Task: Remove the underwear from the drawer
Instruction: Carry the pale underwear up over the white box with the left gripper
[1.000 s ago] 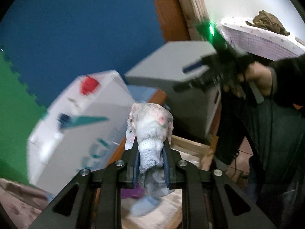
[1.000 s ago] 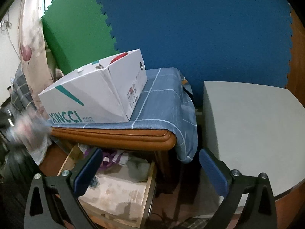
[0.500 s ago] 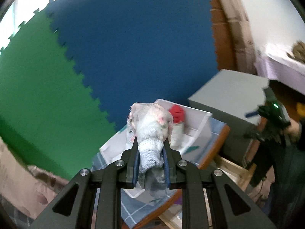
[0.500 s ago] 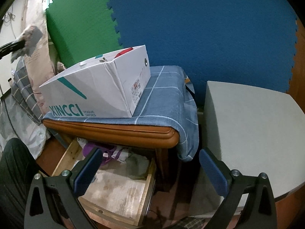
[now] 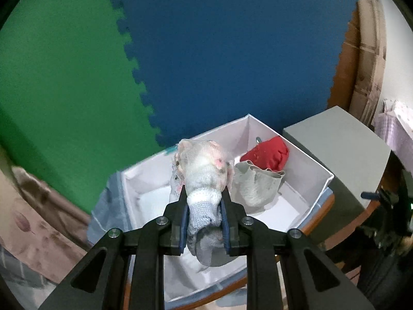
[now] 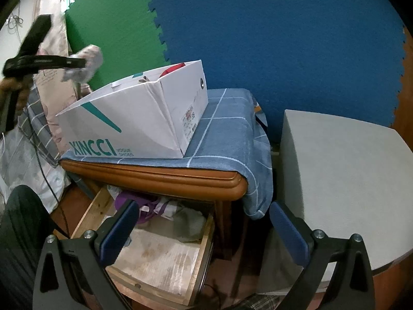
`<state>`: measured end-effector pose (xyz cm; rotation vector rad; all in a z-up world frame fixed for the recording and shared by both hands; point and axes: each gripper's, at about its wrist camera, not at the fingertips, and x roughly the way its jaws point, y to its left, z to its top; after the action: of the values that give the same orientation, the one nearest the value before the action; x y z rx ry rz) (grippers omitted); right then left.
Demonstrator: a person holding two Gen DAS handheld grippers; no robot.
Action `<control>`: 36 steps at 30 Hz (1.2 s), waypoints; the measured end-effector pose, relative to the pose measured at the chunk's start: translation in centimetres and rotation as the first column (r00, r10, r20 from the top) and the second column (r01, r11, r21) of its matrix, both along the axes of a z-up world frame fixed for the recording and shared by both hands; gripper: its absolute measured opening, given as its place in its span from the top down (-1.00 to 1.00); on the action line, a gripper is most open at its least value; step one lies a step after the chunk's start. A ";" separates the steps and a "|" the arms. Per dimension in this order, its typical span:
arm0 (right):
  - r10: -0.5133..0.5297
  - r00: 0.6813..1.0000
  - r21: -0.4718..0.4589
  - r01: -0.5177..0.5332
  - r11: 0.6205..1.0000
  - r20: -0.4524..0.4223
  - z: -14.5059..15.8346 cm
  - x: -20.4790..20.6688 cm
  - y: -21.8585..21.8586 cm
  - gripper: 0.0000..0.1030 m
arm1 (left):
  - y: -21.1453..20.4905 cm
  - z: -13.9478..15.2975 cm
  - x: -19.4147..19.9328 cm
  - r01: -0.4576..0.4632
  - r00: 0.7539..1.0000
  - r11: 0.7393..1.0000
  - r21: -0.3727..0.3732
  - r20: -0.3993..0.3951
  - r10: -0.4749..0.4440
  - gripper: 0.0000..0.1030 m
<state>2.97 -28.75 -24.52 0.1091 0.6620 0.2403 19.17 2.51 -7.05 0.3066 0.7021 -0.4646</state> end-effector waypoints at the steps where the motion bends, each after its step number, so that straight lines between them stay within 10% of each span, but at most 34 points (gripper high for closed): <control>1: 0.001 1.000 -0.003 -0.001 1.000 -0.001 0.0 0.0 0.0 -1.00 | -0.2 -0.5 0.6 -0.008 1.000 1.000 -0.015 -0.026 0.007 0.65; 18: 0.026 1.000 -0.017 -0.026 1.000 0.006 0.0 -0.2 0.7 -1.00 | -2.2 -6.4 7.4 -0.280 0.923 0.952 -0.122 -0.306 0.232 0.65; 36: 0.036 0.999 -0.037 -0.036 0.999 -0.001 -0.1 -0.4 1.3 -1.00 | -2.5 -9.3 8.2 -0.331 0.889 0.942 -0.059 -0.354 0.290 0.64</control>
<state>2.59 -27.47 -24.58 0.0616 0.6690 0.2622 27.37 -0.01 -16.31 -0.0053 1.0402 -0.2503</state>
